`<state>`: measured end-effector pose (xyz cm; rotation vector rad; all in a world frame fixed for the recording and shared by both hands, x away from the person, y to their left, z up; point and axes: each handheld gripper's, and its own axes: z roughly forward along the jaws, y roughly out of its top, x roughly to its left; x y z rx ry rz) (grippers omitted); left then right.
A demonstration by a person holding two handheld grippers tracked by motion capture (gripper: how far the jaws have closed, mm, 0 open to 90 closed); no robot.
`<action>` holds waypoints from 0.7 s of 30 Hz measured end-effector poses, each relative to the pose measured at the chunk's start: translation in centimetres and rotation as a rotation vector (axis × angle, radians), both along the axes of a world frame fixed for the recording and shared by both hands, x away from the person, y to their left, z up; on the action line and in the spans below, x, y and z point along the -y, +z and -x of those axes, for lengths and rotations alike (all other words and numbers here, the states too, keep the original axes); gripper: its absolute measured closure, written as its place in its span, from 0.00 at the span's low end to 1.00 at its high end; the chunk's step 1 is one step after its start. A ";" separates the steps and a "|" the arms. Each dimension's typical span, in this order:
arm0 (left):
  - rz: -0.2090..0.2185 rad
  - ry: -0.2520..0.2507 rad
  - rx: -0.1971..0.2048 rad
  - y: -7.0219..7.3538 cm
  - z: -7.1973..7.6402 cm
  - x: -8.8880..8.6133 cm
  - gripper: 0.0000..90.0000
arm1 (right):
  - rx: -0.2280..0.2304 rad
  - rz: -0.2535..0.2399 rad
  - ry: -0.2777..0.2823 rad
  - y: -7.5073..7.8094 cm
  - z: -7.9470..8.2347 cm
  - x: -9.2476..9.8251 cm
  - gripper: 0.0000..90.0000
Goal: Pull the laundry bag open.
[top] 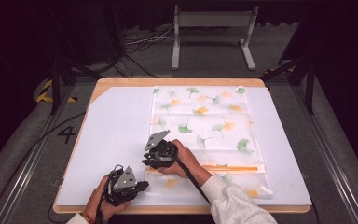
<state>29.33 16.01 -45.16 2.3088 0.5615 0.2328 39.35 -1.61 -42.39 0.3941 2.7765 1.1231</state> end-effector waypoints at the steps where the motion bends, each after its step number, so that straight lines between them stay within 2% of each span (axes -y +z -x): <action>1: 0.000 0.000 0.000 0.0 0.0 0.0 0.97 | -0.005 0.007 -0.003 -0.3 -0.1 -0.2 0.84; 5: 0.001 -0.003 0.002 0.0 0.0 -0.1 0.97 | -0.021 0.041 -0.004 -1.0 -0.3 -0.4 0.84; 11: 0.000 0.003 0.005 0.0 0.0 -0.1 0.96 | -0.032 0.055 -0.016 -1.2 -0.4 0.8 0.83; 16: 0.004 0.009 0.001 0.0 -0.2 -0.1 0.96 | -0.039 0.035 -0.015 -1.0 -0.3 1.2 0.84; 19: 0.002 0.007 0.004 0.0 -0.2 -0.1 0.95 | -0.067 0.010 0.015 -0.7 -0.1 1.5 0.86; 21: 0.005 0.007 0.002 0.0 -0.2 -0.2 0.95 | -0.089 0.019 0.046 -0.7 -0.1 1.6 0.87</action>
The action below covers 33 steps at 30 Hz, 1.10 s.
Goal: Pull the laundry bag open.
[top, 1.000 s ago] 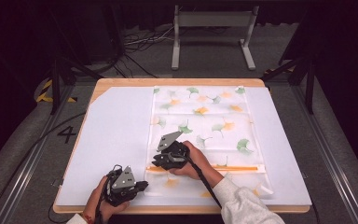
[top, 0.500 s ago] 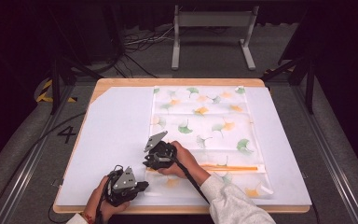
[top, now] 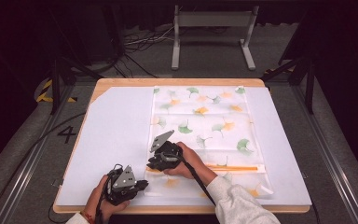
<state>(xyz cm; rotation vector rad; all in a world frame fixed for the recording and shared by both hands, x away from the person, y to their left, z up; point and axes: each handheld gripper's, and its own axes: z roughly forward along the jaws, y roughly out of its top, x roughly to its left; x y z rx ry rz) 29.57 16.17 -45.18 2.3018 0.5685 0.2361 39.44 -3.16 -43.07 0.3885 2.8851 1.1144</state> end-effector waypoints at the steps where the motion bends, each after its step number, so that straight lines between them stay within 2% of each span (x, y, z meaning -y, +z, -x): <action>1: 0.000 0.000 0.000 0.0 0.0 0.0 0.94 | -0.003 0.002 0.004 0.0 0.1 0.0 0.87; 5: -0.002 0.000 -0.001 0.0 0.0 0.0 0.94 | -0.021 0.000 0.027 0.0 0.2 -0.1 0.87; 6: -0.003 0.000 0.000 0.0 0.0 0.0 0.94 | -0.024 0.012 0.036 -0.1 0.2 -0.2 0.87; 9: -0.003 -0.001 -0.002 0.0 0.0 0.0 0.94 | 0.000 0.095 0.073 -0.4 0.5 -0.8 0.87; 11: -0.003 -0.001 -0.002 0.0 0.0 0.0 0.94 | 0.002 0.101 0.077 -0.3 0.5 -0.8 0.87; 15: -0.003 -0.003 -0.002 0.0 0.0 0.0 0.94 | 0.035 0.165 0.105 0.0 0.5 -1.1 0.88; 18: -0.004 -0.003 0.000 0.0 0.0 -0.1 0.94 | 0.032 0.209 0.116 0.3 0.5 -1.2 0.87; 22: -0.001 -0.002 -0.006 0.0 0.0 -0.1 0.94 | 0.038 0.241 0.128 0.5 0.5 -1.4 0.89; 25: -0.001 -0.002 -0.007 0.0 0.0 0.0 0.94 | 0.005 0.281 0.131 0.7 0.2 -1.9 0.89; 30: 0.002 -0.003 -0.009 0.0 0.0 0.0 0.94 | -0.011 0.374 0.142 1.1 0.1 -3.1 0.89; 33: 0.001 -0.001 -0.008 0.0 0.0 -0.1 0.94 | -0.039 0.376 0.141 1.1 -0.3 -3.1 0.90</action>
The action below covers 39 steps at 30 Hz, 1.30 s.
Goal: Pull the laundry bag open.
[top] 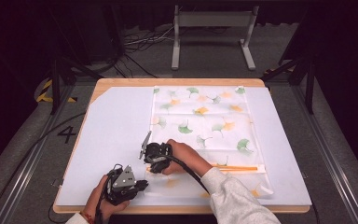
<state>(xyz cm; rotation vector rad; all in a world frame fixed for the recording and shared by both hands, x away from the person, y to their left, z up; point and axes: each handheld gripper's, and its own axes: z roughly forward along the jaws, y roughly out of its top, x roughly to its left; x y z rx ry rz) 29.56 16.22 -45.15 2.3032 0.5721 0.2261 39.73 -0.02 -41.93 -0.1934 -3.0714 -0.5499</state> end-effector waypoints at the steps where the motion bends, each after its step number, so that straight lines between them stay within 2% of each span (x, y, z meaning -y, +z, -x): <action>1: 0.004 -0.001 0.003 0.0 0.0 0.0 0.93 | -0.001 -0.004 0.000 0.0 0.0 0.1 0.92; 6: 0.019 0.017 0.003 0.2 -0.2 -0.4 0.88 | 0.026 -0.045 0.010 -0.1 0.3 0.6 0.94; 8: 0.031 0.037 -0.002 0.2 -0.5 -0.6 0.82 | 0.050 -0.064 0.014 -0.2 0.6 0.9 0.94; 10: 0.047 0.055 -0.011 0.3 -0.8 -0.7 0.73 | 0.053 -0.089 0.020 -0.3 0.8 1.5 0.94; 12: 0.063 0.080 -0.027 0.3 -1.3 -0.7 0.65 | 0.059 -0.113 0.017 -0.4 1.0 2.0 0.94; 13: 0.066 0.085 -0.033 0.3 -1.5 -0.7 0.58 | 0.067 -0.124 0.012 -0.3 1.0 2.3 0.94; 16: 0.102 0.098 -0.064 0.4 -2.3 -0.7 0.53 | 0.103 -0.166 0.004 0.0 1.3 2.9 0.94; 19: 0.111 0.105 -0.096 0.4 -3.0 -0.3 0.45 | 0.131 -0.214 -0.006 0.4 1.5 3.5 0.94; 21: 0.121 0.099 -0.115 0.4 -3.4 0.1 0.42 | 0.155 -0.229 -0.014 0.5 1.6 3.7 0.94; 25: 0.111 0.087 -0.119 0.6 -4.0 0.9 0.43 | 0.169 -0.254 -0.011 0.7 2.0 3.9 0.94; 29: 0.095 0.091 -0.105 0.7 -4.6 1.2 0.51 | 0.186 -0.258 -0.010 0.5 2.1 3.9 0.94; 32: 0.099 0.094 -0.111 0.7 -5.0 1.4 0.49 | 0.197 -0.269 -0.010 0.4 2.2 4.1 0.94; 36: 0.096 0.085 -0.119 0.8 -5.3 1.5 0.55 | 0.205 -0.280 -0.014 0.5 2.3 4.3 0.94; 39: 0.087 0.074 -0.133 0.7 -5.6 1.4 0.67 | 0.209 -0.284 -0.019 0.6 2.2 4.3 0.94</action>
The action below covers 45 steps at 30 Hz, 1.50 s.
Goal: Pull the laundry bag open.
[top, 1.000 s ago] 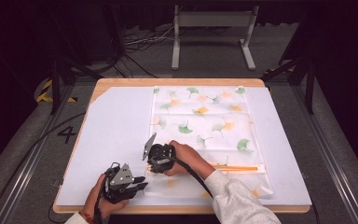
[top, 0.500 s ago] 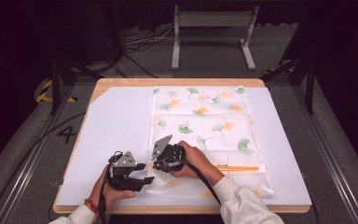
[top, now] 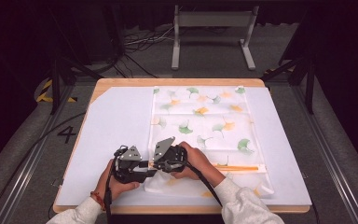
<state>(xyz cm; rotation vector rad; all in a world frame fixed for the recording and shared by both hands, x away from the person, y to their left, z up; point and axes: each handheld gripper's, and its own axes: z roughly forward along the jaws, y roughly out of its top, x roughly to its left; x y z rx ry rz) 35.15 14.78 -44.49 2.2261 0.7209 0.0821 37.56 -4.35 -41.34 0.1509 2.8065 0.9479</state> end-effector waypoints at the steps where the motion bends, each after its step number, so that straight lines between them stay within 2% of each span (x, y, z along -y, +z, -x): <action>1: -0.002 -0.005 -0.003 0.0 -0.1 0.0 0.72 | -0.004 -0.003 -0.001 0.0 0.0 0.0 0.94; 6: 0.000 -0.007 0.001 -0.2 -0.4 -0.3 0.89 | -0.005 -0.008 -0.009 0.0 -0.1 0.2 0.94; 9: -0.004 -0.014 0.006 -0.2 -0.4 -0.2 0.93 | -0.014 -0.011 -0.011 -0.1 -0.1 0.3 0.94; 29: -0.022 -0.028 0.045 -0.1 -0.1 0.3 0.95 | 0.003 -0.012 -0.018 -0.1 0.3 0.9 0.94; 45: 0.005 -0.039 0.051 0.1 -0.1 0.4 0.95 | 0.022 -0.001 -0.016 -0.1 0.4 1.3 0.94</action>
